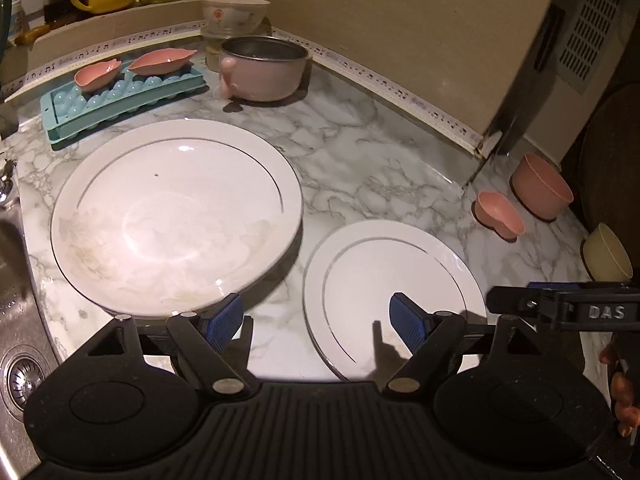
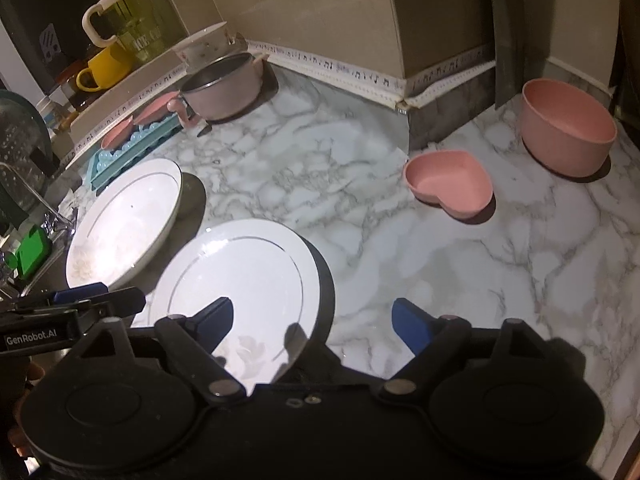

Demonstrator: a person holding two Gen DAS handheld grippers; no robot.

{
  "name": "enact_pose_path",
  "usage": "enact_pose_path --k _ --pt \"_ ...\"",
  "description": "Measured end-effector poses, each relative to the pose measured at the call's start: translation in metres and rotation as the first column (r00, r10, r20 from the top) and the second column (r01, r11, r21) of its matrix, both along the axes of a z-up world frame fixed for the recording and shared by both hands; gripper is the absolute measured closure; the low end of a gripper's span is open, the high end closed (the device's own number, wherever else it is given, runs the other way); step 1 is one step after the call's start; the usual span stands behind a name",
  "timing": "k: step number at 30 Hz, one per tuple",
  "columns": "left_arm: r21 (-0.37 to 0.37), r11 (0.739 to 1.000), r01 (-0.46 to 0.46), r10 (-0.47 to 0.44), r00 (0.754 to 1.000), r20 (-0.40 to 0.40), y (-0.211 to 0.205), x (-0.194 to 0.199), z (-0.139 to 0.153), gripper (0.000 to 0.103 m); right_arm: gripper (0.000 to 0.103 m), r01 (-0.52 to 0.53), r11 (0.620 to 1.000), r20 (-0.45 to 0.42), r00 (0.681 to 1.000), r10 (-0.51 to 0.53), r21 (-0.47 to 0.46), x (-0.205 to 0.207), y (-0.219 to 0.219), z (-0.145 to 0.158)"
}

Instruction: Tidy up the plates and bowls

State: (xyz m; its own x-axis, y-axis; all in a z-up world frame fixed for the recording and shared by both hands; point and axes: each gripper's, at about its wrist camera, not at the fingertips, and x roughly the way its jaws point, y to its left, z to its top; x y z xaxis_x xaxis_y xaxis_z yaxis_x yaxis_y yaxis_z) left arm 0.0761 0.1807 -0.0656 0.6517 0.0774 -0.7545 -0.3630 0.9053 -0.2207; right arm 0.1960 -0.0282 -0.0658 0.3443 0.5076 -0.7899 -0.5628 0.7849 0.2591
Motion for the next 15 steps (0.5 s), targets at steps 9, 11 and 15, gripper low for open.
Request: enact_pose_path --k 9,11,15 --pt "-0.051 0.998 -0.036 0.036 0.999 -0.015 -0.007 -0.003 -0.021 0.023 0.033 -0.035 0.999 -0.036 0.999 0.036 0.015 0.004 0.008 -0.011" --pt "-0.05 0.998 -0.04 0.04 0.999 -0.011 -0.007 -0.004 -0.022 0.023 0.039 -0.034 0.999 -0.046 0.998 0.035 0.017 0.006 0.008 -0.014" --pt "-0.083 0.995 -0.046 0.046 0.999 -0.011 -0.004 -0.002 -0.025 0.026 0.049 -0.03 0.999 -0.07 0.997 0.031 0.028 0.01 0.009 -0.019"
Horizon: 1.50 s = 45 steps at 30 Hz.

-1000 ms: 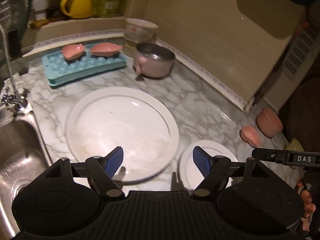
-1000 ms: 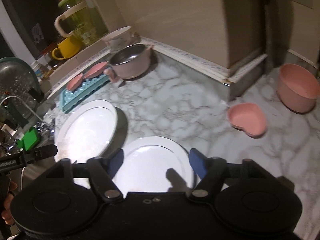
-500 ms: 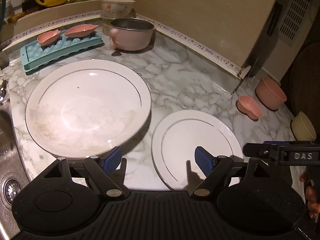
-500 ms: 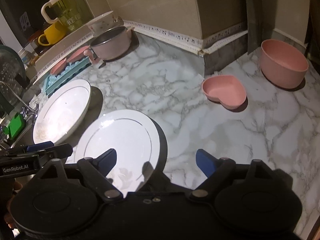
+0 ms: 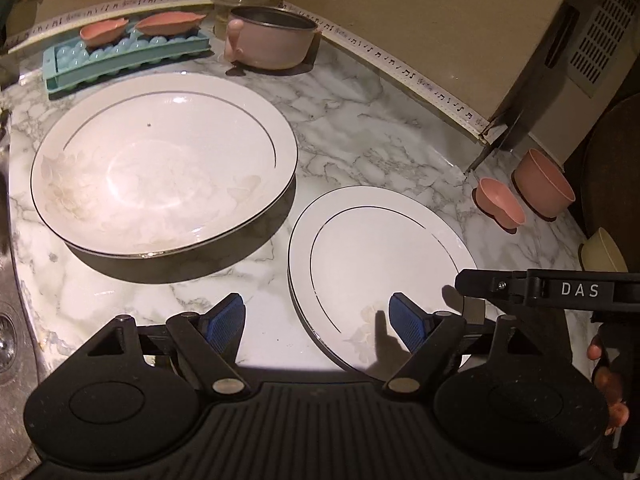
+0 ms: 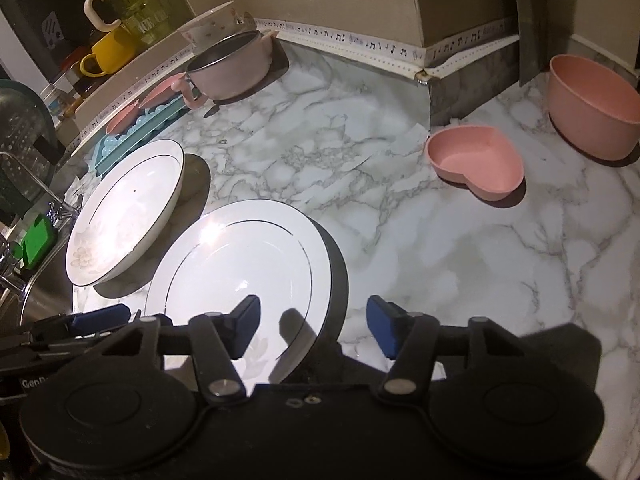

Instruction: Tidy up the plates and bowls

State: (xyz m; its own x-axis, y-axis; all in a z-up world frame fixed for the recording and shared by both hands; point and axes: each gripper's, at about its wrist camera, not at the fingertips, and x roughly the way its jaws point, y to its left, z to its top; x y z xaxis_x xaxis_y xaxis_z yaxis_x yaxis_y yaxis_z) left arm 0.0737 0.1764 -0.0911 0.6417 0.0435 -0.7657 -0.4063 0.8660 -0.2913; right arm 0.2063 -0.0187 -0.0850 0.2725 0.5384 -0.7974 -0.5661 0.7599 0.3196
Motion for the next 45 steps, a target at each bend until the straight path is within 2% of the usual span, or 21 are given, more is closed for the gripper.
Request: enact_pose_path --k 3,6,10,12,14,19,23,25,34,45 --pt "-0.027 1.0 0.004 -0.004 1.0 0.003 0.002 0.001 -0.002 0.036 0.055 0.006 1.0 -0.016 1.0 -0.006 0.007 0.002 0.0 -0.003" --pt "-0.041 0.999 0.003 -0.002 1.0 0.01 0.003 0.002 -0.002 0.038 0.065 0.016 1.0 -0.033 0.999 -0.015 0.015 0.006 -0.001 -0.006" --pt "-0.066 0.998 -0.002 0.003 1.0 0.014 0.006 0.004 -0.002 0.056 0.073 0.026 0.999 -0.047 0.999 -0.024 0.033 0.008 -0.002 -0.006" --pt "-0.095 0.996 -0.004 0.005 1.0 0.015 0.009 0.006 -0.003 0.069 0.077 0.025 0.999 -0.055 0.998 -0.023 0.037 0.009 -0.003 -0.007" --pt "-0.11 0.994 -0.01 0.012 1.0 0.017 0.011 0.006 -0.004 0.071 0.081 0.026 0.999 -0.064 0.998 -0.023 0.044 0.01 -0.003 -0.008" --pt "-0.151 0.988 -0.022 0.025 1.0 0.018 0.023 0.006 -0.008 0.083 0.086 0.027 0.999 -0.071 0.997 -0.024 0.046 0.01 -0.002 -0.008" --pt "-0.174 0.985 -0.01 0.013 1.0 0.019 0.029 0.006 -0.009 0.085 0.093 0.035 0.998 -0.085 0.996 -0.031 0.053 0.013 -0.004 -0.01" --pt "-0.175 0.985 -0.002 0.006 1.0 0.018 0.031 0.007 -0.01 0.088 0.094 0.036 0.998 -0.089 0.996 -0.03 0.059 0.014 -0.005 -0.01" --pt "-0.184 0.983 0.009 -0.005 1.0 0.02 0.034 0.003 -0.005 0.088 0.094 -0.001 0.997 -0.057 0.998 0.005 0.076 0.008 -0.007 -0.002" --pt "-0.161 0.986 0.05 -0.04 0.997 0.069 0.03 0.002 0.026 0.088 0.094 -0.018 0.996 -0.011 1.0 0.019 0.091 0.008 -0.012 0.027"
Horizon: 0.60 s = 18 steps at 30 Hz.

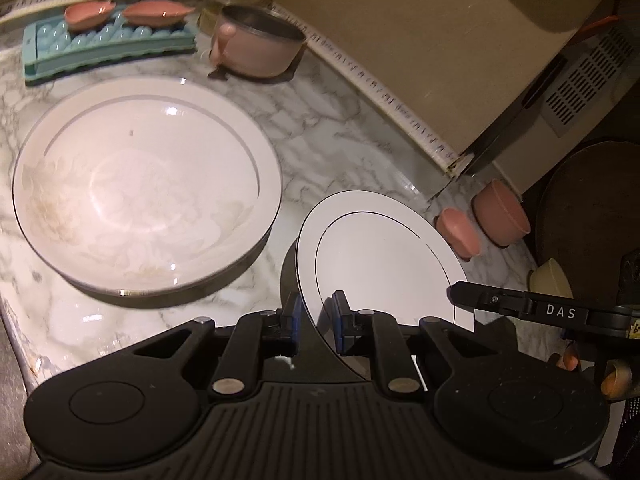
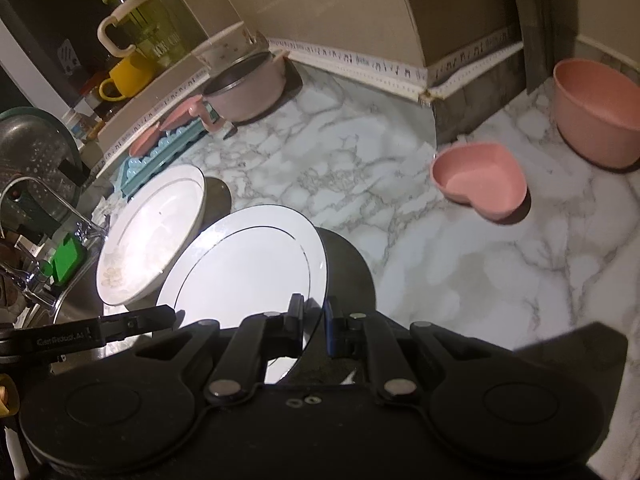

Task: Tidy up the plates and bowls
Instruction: 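Carry the smaller white plate and lower it onto the larger plate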

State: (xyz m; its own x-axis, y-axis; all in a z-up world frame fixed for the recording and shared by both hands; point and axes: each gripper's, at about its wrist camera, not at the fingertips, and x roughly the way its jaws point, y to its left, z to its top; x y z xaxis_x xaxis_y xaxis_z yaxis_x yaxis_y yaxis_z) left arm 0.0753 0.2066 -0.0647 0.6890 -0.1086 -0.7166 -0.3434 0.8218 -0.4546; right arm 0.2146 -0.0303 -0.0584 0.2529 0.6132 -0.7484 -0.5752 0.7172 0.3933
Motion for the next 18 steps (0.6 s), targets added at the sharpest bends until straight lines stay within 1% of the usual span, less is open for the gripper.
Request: enact_pose_path --k 7,14,18 --pt "0.015 1.0 -0.027 0.026 1.0 0.017 0.017 0.0 0.017 0.088 0.094 -0.02 1.0 0.035 0.999 0.02 0.015 0.003 0.017 0.021" --pt "0.043 0.996 -0.081 0.08 0.997 0.021 0.052 -0.009 0.024 0.088 0.094 -0.068 0.997 0.049 0.997 0.066 0.029 0.006 0.058 0.028" --pt "0.06 0.991 -0.116 0.115 0.993 0.013 0.076 -0.015 0.024 0.088 0.094 -0.1 0.994 0.042 0.994 0.099 0.035 0.007 0.087 0.026"
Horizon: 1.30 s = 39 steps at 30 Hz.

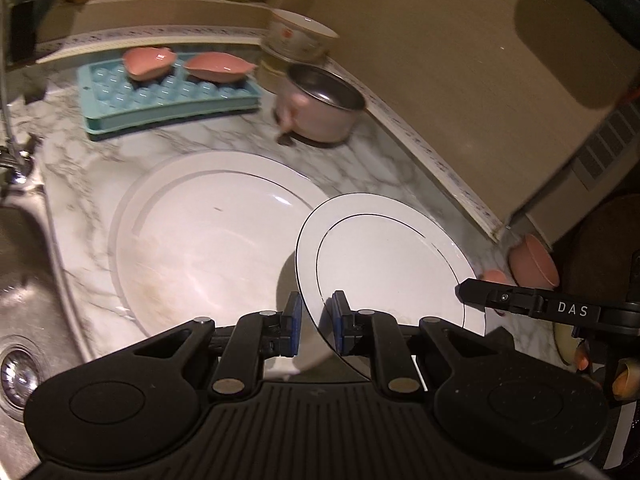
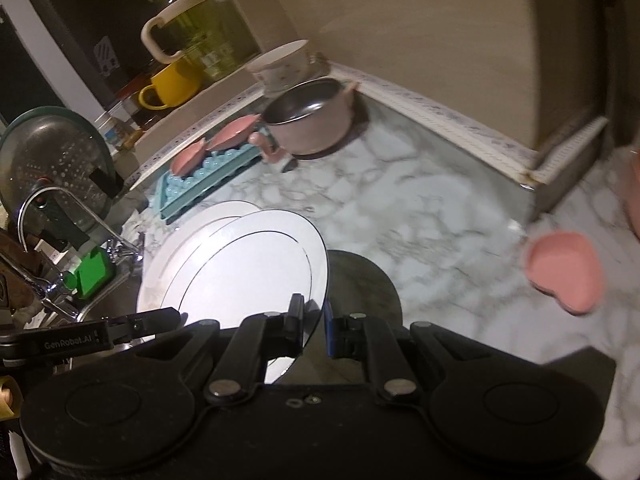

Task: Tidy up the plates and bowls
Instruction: 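Carry the smaller white plate and lower it onto the larger plate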

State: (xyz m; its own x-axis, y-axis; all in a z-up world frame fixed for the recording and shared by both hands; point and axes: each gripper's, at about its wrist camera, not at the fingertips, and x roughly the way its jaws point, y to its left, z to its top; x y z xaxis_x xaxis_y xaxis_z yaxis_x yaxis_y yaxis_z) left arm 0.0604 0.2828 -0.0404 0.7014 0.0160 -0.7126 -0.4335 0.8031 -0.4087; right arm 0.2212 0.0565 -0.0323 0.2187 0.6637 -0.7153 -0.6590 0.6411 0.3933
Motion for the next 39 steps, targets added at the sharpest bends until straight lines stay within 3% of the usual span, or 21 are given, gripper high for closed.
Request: enact_pose_path --k 16,39 --pt "0.007 0.996 -0.093 0.093 0.992 -0.079 0.062 -0.008 -0.028 0.088 0.094 -0.069 0.996 -0.044 0.997 0.067 -0.055 -0.002 0.09 -0.029" --pt "-0.001 0.997 -0.077 0.077 0.99 -0.115 0.08 -0.003 -0.037 0.088 0.094 -0.054 0.995 -0.083 0.995 0.047 -0.082 0.005 0.112 -0.047"
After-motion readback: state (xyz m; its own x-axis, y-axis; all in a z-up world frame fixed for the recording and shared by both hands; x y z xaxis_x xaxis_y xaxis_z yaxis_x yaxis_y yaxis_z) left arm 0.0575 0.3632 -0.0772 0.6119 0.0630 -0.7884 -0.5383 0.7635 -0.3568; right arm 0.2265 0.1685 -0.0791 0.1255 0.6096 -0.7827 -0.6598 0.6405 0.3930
